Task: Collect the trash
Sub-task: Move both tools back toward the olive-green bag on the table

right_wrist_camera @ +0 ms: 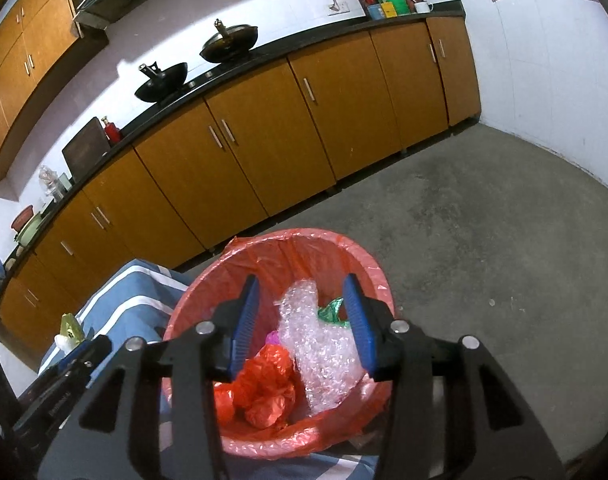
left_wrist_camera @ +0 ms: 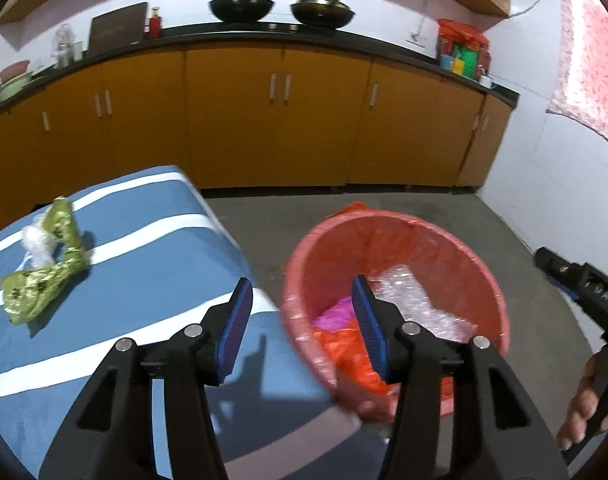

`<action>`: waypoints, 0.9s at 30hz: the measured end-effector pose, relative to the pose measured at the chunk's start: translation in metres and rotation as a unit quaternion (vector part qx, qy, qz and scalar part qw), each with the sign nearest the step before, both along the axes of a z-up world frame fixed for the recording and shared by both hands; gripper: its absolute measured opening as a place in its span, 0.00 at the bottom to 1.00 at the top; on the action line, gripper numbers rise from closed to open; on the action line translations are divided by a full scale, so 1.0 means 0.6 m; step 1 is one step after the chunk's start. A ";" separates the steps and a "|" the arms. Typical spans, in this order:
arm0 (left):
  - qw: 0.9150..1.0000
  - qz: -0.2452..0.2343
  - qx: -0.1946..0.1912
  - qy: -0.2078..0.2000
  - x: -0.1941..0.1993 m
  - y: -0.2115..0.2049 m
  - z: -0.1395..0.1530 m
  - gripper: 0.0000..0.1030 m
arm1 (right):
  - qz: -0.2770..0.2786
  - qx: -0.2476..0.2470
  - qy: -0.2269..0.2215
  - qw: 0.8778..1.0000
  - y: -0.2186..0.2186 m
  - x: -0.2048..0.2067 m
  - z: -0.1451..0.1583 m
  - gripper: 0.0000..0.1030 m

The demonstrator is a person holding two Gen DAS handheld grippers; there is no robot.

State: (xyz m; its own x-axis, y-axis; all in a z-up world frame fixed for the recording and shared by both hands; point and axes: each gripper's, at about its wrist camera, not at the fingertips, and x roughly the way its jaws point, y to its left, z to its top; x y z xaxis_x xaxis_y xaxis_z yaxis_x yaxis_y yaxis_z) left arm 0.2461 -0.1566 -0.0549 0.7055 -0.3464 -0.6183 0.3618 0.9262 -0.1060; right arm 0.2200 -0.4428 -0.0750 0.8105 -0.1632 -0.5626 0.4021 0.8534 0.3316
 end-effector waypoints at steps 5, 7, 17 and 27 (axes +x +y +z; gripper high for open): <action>0.999 0.030 0.021 -0.016 -0.008 0.049 -0.001 0.55 | 0.017 -0.024 0.001 1.000 0.029 0.003 0.007 0.43; 0.998 0.044 0.030 -0.024 -0.011 0.076 -0.001 0.57 | 0.027 -0.032 0.002 0.999 0.045 0.005 0.010 0.43; 0.985 0.158 0.061 -0.040 -0.016 0.263 -0.011 0.64 | 0.113 -0.057 0.003 0.992 0.179 0.044 0.020 0.49; 0.957 0.275 0.083 -0.043 -0.033 0.448 -0.022 0.68 | 0.223 -0.061 0.028 0.972 0.378 0.119 -0.008 0.49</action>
